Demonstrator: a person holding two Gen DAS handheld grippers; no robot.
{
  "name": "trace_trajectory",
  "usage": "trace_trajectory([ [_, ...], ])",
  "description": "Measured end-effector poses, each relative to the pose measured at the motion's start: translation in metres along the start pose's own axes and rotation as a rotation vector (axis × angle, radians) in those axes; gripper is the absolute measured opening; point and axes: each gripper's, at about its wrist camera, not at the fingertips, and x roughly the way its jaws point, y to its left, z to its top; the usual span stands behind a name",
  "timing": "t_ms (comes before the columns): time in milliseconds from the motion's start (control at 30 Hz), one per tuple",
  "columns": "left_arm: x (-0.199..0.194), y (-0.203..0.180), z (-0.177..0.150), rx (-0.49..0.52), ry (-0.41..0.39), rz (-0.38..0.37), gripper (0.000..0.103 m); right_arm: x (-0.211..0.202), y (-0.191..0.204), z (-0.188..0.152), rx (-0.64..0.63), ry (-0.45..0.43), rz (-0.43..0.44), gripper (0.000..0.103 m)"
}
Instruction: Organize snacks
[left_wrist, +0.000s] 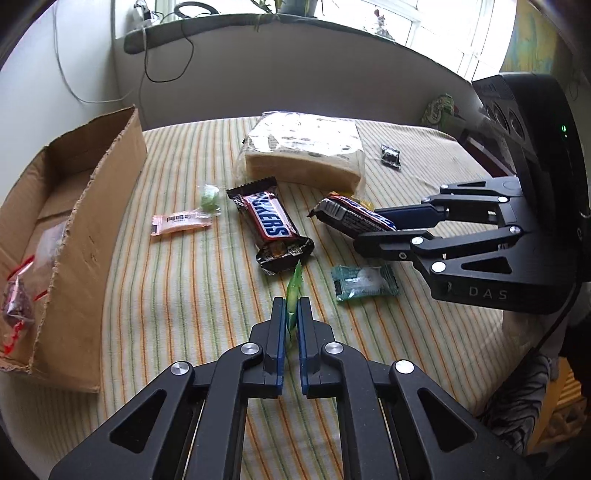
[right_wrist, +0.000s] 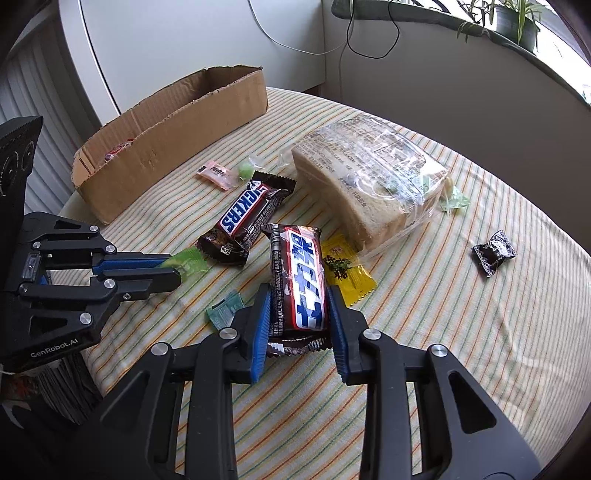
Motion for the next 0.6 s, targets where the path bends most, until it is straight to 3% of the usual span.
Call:
trace_trajectory([
  [200,0.012,-0.005,-0.001,0.009,0.013,-0.002,0.004,0.008,0.004,-0.001,-0.011,0.024,-0.011,0.030],
  [600,0.002,0.000,0.000,-0.045,-0.070,0.005,0.004,0.000,0.006,-0.002,-0.020,-0.015,-0.045,0.030],
])
